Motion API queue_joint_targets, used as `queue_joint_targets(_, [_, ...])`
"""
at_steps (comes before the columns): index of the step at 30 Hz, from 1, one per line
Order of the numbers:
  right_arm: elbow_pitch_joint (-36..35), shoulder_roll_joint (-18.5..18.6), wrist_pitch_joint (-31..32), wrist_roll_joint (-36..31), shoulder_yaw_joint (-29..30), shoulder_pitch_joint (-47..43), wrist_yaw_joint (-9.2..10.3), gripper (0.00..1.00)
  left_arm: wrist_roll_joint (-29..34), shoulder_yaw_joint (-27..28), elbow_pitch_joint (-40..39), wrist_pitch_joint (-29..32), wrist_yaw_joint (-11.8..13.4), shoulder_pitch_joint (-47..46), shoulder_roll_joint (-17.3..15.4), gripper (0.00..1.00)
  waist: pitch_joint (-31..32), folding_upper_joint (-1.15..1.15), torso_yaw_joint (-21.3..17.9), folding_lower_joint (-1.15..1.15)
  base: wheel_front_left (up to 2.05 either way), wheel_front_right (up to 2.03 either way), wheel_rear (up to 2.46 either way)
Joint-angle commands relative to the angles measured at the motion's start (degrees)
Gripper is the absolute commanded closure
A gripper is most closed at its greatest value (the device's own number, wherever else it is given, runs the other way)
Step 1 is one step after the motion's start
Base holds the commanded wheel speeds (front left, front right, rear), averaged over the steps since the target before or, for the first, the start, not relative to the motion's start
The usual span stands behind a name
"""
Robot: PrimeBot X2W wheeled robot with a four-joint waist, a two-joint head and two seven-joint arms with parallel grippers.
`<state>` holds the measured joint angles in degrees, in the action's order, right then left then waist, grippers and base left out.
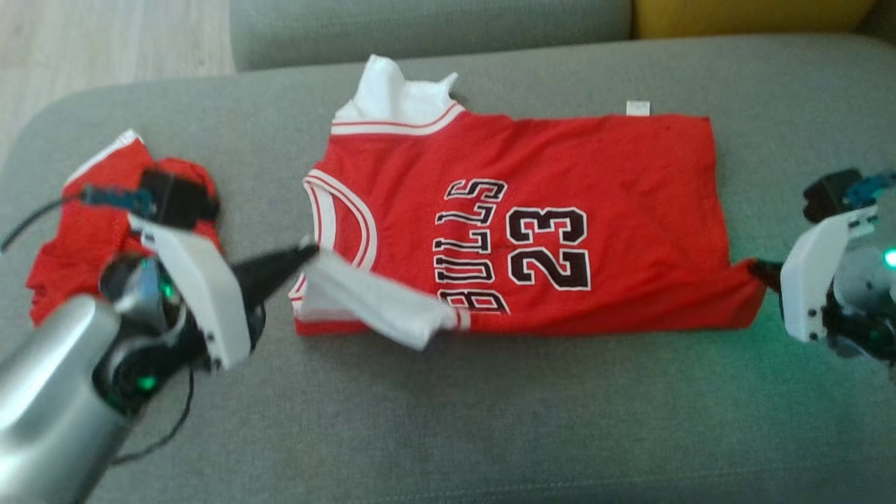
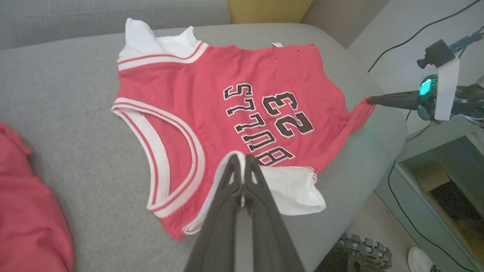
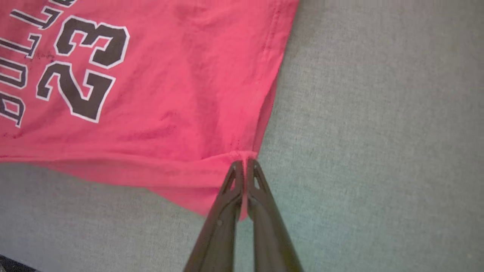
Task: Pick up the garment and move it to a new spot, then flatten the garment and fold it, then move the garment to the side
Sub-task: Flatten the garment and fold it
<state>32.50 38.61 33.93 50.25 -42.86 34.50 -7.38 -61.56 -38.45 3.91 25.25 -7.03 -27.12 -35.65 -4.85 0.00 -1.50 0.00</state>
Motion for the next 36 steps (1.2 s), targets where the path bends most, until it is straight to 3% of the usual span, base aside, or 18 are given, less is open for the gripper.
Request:
queue_joint_targets(1, [-0.3,0.6,-1.3,-1.0,0.8,2.2,-0.11,1.00,1.0,3.4,0.0,-1.0,-0.2,-5.4,-1.4,1.00,-1.5,0.00,-0.3,0.00,0.00,0.00,0.00])
queue_joint_targets(11, [5.6,-3.9,-6.0,-4.9,0.3,7.4,-0.11,1.00,3.5,0.7,9.7,-4.6,-0.4,-14.4,2.6,1.00,-6.2,0.00,-1.7,0.00,0.00,0.00,0.00])
queue_joint_targets(21, [8.4,-5.8,-9.2,-5.2,-1.6,9.9,-0.11,1.00,5.8,-3.1,17.4,-8.0,-0.5,-18.6,3.8,1.00,-7.7,0.00,-2.8,0.00,0.00,0.00,0.00])
queue_joint_targets(22, [8.7,-6.0,-9.6,-5.0,-1.8,10.0,-0.11,1.00,6.0,-3.3,18.5,-8.4,-0.5,-18.9,4.0,0.92,-7.7,0.00,-2.8,0.00,0.00,0.00,0.00])
queue_joint_targets(23, [9.0,-6.2,-10.0,-4.8,-1.8,10.1,-0.11,1.00,6.4,-3.6,19.8,-8.8,-0.5,-19.3,4.3,0.52,-7.8,0.00,-2.9,0.00,0.00,0.00,0.00])
queue_joint_targets(24, [9.2,-6.4,-10.8,-4.7,-2.0,10.3,-0.11,0.77,7.1,-3.9,21.0,-9.2,-0.5,-19.6,4.5,0.00,-7.8,0.00,-2.9,0.00,0.00,0.00,0.00])
queue_joint_targets(25, [9.4,-6.5,-11.5,-4.7,-2.1,10.3,-0.11,0.00,7.9,-4.1,22.1,-10.0,-0.3,-20.0,4.7,0.00,-7.7,0.00,-2.9,0.00,0.00,0.00,0.00])
queue_joint_targets(31, [12.7,-7.2,-18.6,-6.6,-1.9,10.5,-0.11,0.00,13.6,-4.1,27.8,-19.6,3.3,-21.3,6.7,0.00,-6.3,0.00,-2.8,0.00,0.00,0.00,0.00])
queue_joint_targets(36, [15.2,-8.6,-29.9,-9.0,0.8,9.0,-0.11,0.00,14.0,-1.2,29.4,-31.0,7.1,-18.7,9.4,0.00,-3.7,0.00,-2.6,0.00,0.00,0.00,0.00])
